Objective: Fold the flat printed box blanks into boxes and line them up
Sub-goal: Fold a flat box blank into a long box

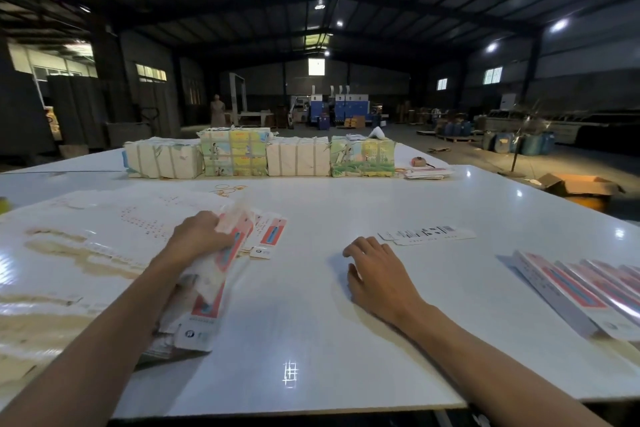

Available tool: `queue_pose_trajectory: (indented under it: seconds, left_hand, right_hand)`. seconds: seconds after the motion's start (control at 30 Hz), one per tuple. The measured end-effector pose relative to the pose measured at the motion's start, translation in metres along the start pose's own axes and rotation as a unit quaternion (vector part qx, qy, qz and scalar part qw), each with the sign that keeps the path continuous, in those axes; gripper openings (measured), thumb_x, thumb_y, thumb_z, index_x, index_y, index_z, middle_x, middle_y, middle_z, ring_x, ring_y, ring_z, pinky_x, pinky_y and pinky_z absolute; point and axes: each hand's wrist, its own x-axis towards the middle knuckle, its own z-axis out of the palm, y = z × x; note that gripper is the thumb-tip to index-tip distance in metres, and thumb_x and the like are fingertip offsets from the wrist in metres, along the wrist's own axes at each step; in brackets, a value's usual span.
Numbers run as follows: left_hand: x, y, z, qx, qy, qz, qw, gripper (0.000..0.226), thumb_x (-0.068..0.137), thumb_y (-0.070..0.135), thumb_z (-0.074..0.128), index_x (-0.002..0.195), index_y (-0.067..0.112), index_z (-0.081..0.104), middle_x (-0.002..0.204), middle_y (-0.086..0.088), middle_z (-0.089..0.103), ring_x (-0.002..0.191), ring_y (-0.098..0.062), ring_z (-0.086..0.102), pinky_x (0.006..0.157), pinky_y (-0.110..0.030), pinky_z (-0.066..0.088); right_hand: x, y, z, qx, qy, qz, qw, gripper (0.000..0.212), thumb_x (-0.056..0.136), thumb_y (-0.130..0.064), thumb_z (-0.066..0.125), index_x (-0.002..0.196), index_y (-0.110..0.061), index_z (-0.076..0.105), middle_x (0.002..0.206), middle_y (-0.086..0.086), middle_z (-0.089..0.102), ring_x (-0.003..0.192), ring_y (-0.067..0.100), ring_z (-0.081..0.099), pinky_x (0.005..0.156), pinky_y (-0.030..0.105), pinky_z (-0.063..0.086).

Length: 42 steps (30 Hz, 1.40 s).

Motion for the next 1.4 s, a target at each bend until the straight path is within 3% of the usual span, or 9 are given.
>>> queue_pose_trajectory:
  seconds: [0.1,0.2,0.4,0.53,0.67,0.8,0.9,1.1,1.4]
  left_hand:
    - [-0.018,0.037,0.013,-0.237,-0.118,0.053,0.963,0.023,0.098,0.024,0.070,0.119,0.017,0.063,0.089,0.000,0.081,0.077,-0.015,0.079,0.063,-0.030,0.063]
    - [-0.035,0.069,0.034,-0.441,-0.300,0.082,0.842,0.029,0.103,0.014,0.059,0.131,0.013,0.053,0.114,-0.009,0.080,0.096,-0.020,0.079,0.075,-0.032,0.063]
    - [-0.044,0.093,0.072,-0.573,-0.480,0.067,0.661,0.054,0.097,0.012,0.066,0.148,0.002,0.049,0.132,-0.027,0.067,0.118,-0.046,0.068,0.102,-0.060,0.055]
    - [-0.048,0.092,0.104,-0.606,-0.439,0.051,0.661,0.060,0.093,0.041,0.076,0.137,0.004,0.058,0.116,-0.024,0.070,0.095,-0.041,0.072,0.088,-0.052,0.059]
    - [-0.052,0.080,0.121,-0.638,-0.412,0.048,0.648,0.066,0.095,0.071,0.055,0.123,0.012,0.068,0.106,-0.021,0.071,0.080,-0.036,0.072,0.073,-0.043,0.062]
    - [-0.053,0.076,0.120,-0.627,-0.402,0.075,0.663,0.066,0.104,0.065,0.042,0.141,0.013,0.059,0.125,-0.025,0.071,0.087,-0.037,0.074,0.073,-0.043,0.062]
    - [-0.057,0.077,0.120,-0.595,-0.420,0.099,0.678,0.066,0.103,0.068,0.044,0.135,0.014,0.063,0.129,-0.025,0.069,0.086,-0.036,0.073,0.075,-0.042,0.061]
    - [-0.053,0.071,0.120,-0.561,-0.455,0.113,0.683,0.068,0.102,0.070,0.045,0.129,0.012,0.068,0.122,-0.024,0.067,0.087,-0.037,0.071,0.077,-0.042,0.060]
    - [-0.043,0.077,0.131,-0.570,-0.513,0.155,0.623,0.075,0.099,0.071,0.049,0.139,0.009,0.062,0.112,-0.016,0.069,0.082,-0.029,0.073,0.075,-0.039,0.061]
  right_hand:
    - [0.003,-0.005,-0.006,0.134,0.027,0.049,0.989,0.033,0.103,-0.017,0.055,0.136,-0.019,0.059,0.125,-0.006,0.062,0.116,0.016,0.055,0.093,0.029,0.044]
    - [0.015,-0.008,-0.019,0.279,0.066,0.110,0.952,0.042,0.107,-0.023,0.056,0.148,-0.025,0.047,0.125,-0.007,0.059,0.112,0.012,0.057,0.092,0.032,0.049]
    - [0.049,-0.001,-0.037,0.357,0.050,0.146,0.921,0.049,0.110,-0.038,0.051,0.157,-0.029,0.039,0.142,-0.003,0.050,0.125,0.013,0.057,0.085,0.026,0.059]
    - [0.045,-0.001,-0.019,0.349,0.049,0.147,0.924,0.042,0.109,-0.042,0.053,0.148,-0.027,0.054,0.134,-0.008,0.058,0.116,0.012,0.065,0.093,0.038,0.060]
    - [0.038,-0.003,-0.006,0.356,0.036,0.149,0.922,0.033,0.106,-0.038,0.061,0.138,-0.028,0.065,0.125,-0.011,0.061,0.110,0.009,0.067,0.093,0.032,0.058]
    - [0.043,-0.003,-0.014,0.428,0.034,0.188,0.883,0.019,0.103,-0.026,0.068,0.119,-0.017,0.069,0.115,0.002,0.067,0.095,0.012,0.073,0.069,0.021,0.061]
    - [0.049,0.001,-0.020,0.445,0.019,0.206,0.871,0.024,0.101,-0.029,0.070,0.105,-0.005,0.068,0.097,0.009,0.072,0.077,-0.002,0.069,0.069,0.013,0.053]
    - [0.044,0.012,-0.028,0.540,-0.094,0.209,0.810,0.044,0.100,-0.038,0.071,0.095,0.005,0.075,0.088,0.014,0.079,0.078,0.020,0.071,0.074,0.026,0.057]
    - [0.038,0.015,-0.032,0.652,-0.078,0.192,0.730,0.040,0.100,-0.034,0.068,0.081,0.000,0.075,0.091,0.019,0.075,0.080,0.023,0.071,0.074,0.024,0.055]
